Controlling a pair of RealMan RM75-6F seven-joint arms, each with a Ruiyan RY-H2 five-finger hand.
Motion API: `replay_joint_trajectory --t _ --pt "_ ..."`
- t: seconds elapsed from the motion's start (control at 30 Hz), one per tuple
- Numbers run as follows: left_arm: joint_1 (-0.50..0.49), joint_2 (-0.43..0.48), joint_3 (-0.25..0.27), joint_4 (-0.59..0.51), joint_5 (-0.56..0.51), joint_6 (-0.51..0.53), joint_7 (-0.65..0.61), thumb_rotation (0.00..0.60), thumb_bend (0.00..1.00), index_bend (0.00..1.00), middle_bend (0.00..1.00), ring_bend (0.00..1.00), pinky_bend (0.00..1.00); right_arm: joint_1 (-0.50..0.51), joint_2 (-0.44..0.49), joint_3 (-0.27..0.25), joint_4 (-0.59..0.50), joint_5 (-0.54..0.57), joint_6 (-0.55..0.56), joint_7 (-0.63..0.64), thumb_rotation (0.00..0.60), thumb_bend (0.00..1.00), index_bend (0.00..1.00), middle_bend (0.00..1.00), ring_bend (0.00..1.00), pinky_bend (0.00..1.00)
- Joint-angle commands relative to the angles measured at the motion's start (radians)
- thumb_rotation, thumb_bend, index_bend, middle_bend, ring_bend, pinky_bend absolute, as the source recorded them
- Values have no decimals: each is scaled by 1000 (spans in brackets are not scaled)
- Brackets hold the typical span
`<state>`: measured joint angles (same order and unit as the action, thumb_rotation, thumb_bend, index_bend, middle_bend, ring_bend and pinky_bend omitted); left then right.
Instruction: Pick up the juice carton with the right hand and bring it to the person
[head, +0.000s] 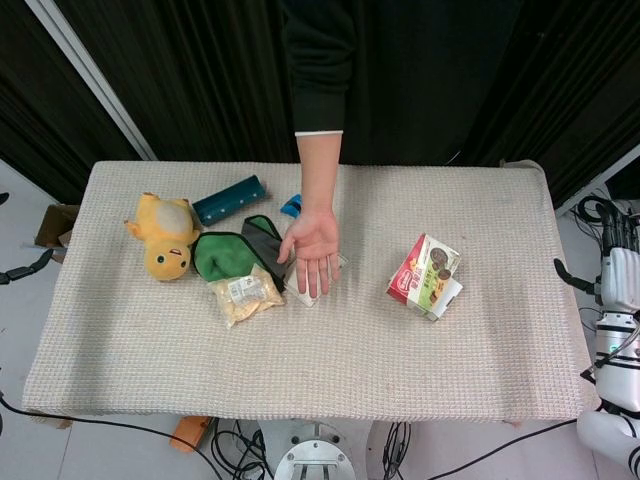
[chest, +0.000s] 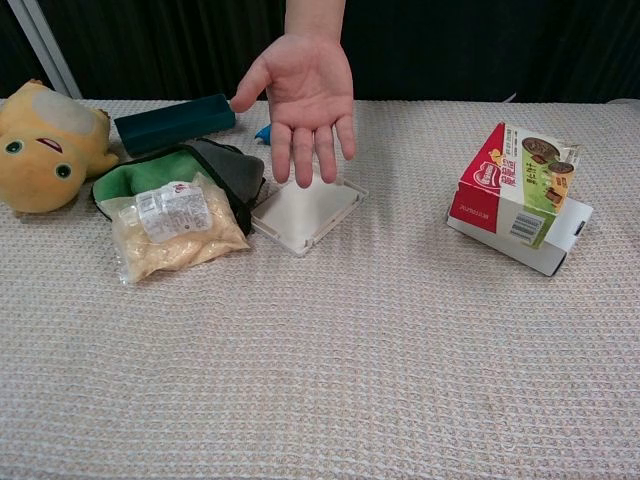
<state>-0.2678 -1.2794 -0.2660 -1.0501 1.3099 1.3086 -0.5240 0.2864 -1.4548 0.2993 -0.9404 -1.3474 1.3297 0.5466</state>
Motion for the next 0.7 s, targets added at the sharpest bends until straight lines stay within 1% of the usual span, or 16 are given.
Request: replay_joint_trajectory --t 0.03,0.33,0.6,0.7 --pt "-1 0 2 0 3 3 1 498 184 122 125 102 195 3 -6 -7 12 -4 5 8 600 129 0 0 0 0" --pt "0 19 6 -43 18 36 29 498 183 122 126 101 195 -1 15 -23 -21 -33 51 7 600 128 0 0 0 0" --pt "1 27 16 -61 22 37 42 495 183 122 128 102 195 -1 27 -37 -46 -47 67 -14 600 129 0 0 0 0" --pt "2 33 21 -68 30 42 45 494 184 122 128 102 195 1 46 -64 -57 -90 82 -15 600 131 0 0 0 0"
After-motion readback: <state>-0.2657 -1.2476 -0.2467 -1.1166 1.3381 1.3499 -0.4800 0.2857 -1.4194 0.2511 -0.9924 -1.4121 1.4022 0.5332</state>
